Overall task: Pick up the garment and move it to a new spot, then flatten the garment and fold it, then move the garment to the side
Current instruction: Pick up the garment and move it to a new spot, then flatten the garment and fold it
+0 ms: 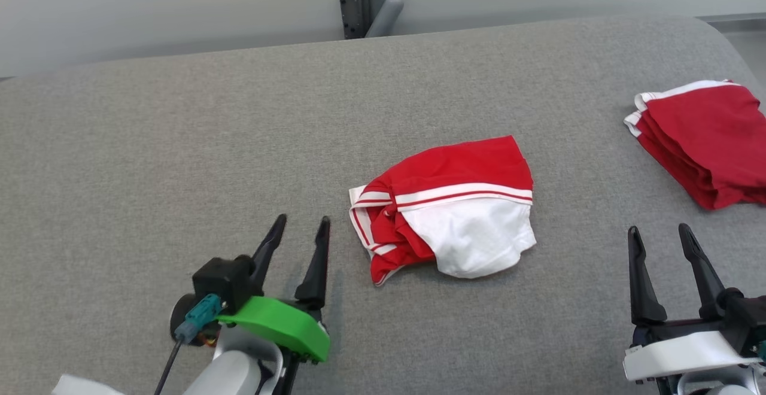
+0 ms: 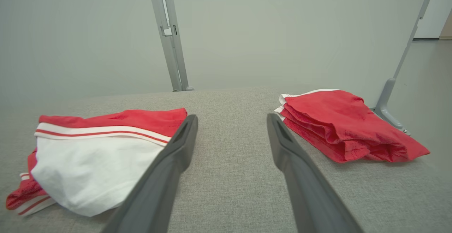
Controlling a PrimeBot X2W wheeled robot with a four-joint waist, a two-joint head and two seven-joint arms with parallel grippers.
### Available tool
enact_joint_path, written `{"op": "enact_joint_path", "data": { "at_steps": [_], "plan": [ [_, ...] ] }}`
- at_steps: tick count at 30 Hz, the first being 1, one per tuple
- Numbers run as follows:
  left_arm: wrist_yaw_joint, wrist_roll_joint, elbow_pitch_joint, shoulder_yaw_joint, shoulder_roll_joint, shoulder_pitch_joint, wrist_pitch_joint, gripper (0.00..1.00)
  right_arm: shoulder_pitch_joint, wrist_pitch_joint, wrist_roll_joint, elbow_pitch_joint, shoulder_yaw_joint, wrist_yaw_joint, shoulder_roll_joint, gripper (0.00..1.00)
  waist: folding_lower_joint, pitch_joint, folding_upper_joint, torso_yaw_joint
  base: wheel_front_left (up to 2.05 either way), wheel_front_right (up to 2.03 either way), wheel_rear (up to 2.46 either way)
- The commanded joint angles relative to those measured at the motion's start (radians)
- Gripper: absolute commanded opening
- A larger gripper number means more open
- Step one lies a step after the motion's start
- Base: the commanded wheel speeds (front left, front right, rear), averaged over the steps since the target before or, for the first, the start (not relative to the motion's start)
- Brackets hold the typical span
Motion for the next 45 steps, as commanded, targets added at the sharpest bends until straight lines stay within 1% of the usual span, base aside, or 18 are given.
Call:
{"op": "enact_joint_path", "data": {
  "at_steps": [1,3,5,9,13,17,18,24,28,35,39,43,45],
  "plan": [
    [0.011,0.023,-0.02,0.023,0.018,0.046,-0.007,1.0,0.023,-0.003,-0.004,-0.006,-0.011,-0.001,-0.006,1.0,0.0,-0.055,0.0,0.059,0.0,0.0,0.0],
    [0.014,0.058,-0.048,0.053,0.031,0.094,-0.009,1.0,0.046,-0.003,-0.007,-0.006,-0.024,-0.001,-0.018,1.0,0.0,-0.072,0.0,0.079,0.0,0.0,0.0],
    [0.013,0.092,-0.074,0.102,0.03,0.147,-0.009,1.0,0.06,-0.003,-0.009,-0.004,-0.033,-0.001,-0.026,1.0,0.0,-0.086,0.0,0.096,0.0,0.0,0.0],
    [-0.013,0.166,-0.102,0.194,0.02,0.244,-0.008,1.0,0.09,-0.003,-0.012,0.006,-0.056,-0.001,-0.028,1.0,0.0,-0.111,0.0,0.126,0.0,0.0,0.0],
    [-0.067,0.238,-0.089,0.28,-0.002,0.318,-0.007,1.0,0.107,-0.003,-0.023,0.024,-0.065,-0.001,-0.025,1.0,0.0,-0.125,0.0,0.145,0.0,0.0,0.0],
    [-0.13,0.295,-0.069,0.349,-0.039,0.352,-0.007,1.0,0.112,-0.003,-0.026,0.053,-0.072,-0.001,-0.022,1.0,0.0,-0.128,0.0,0.156,0.0,0.0,0.0],
    [-0.13,0.295,-0.069,0.349,-0.039,0.352,-0.007,1.0,0.112,-0.003,-0.026,0.053,-0.072,-0.001,-0.022,1.0,0.0,-0.128,0.0,0.156,0.0,0.0,0.0],
    [-0.194,0.367,-0.05,0.436,-0.103,0.369,-0.008,1.0,0.111,-0.003,-0.021,0.074,-0.075,-0.001,-0.015,1.0,0.0,-0.128,0.0,0.161,0.0,0.0,0.0],
    [-0.231,0.4,-0.041,0.468,-0.129,0.366,-0.008,1.0,0.105,-0.003,-0.023,0.078,-0.068,-0.001,-0.01,1.0,0.0,-0.123,0.0,0.156,0.0,0.0,0.0],
    [-0.262,0.442,-0.037,0.501,-0.156,0.347,-0.008,1.0,0.087,-0.003,-0.019,0.079,-0.054,-0.001,-0.006,1.0,0.0,-0.109,0.0,0.133,0.0,0.0,0.0],
    [-0.274,0.44,-0.047,0.48,-0.171,0.312,-0.008,1.0,0.073,-0.003,-0.015,0.076,-0.05,-0.001,-0.006,1.0,0.0,-0.095,0.0,0.109,0.0,0.0,0.0],
    [-0.286,0.386,-0.003,0.413,-0.177,0.25,0.011,1.0,0.057,-0.003,-0.013,0.074,-0.038,-0.001,-0.006,1.0,0.0,-0.082,0.0,0.073,0.0,0.0,0.0],
    [-0.288,0.286,0.029,0.362,-0.181,0.177,0.076,1.0,0.049,-0.003,-0.012,0.072,-0.025,-0.001,-0.003,1.0,0.0,-0.071,0.0,0.044,0.0,0.0,0.0]
  ]
}}
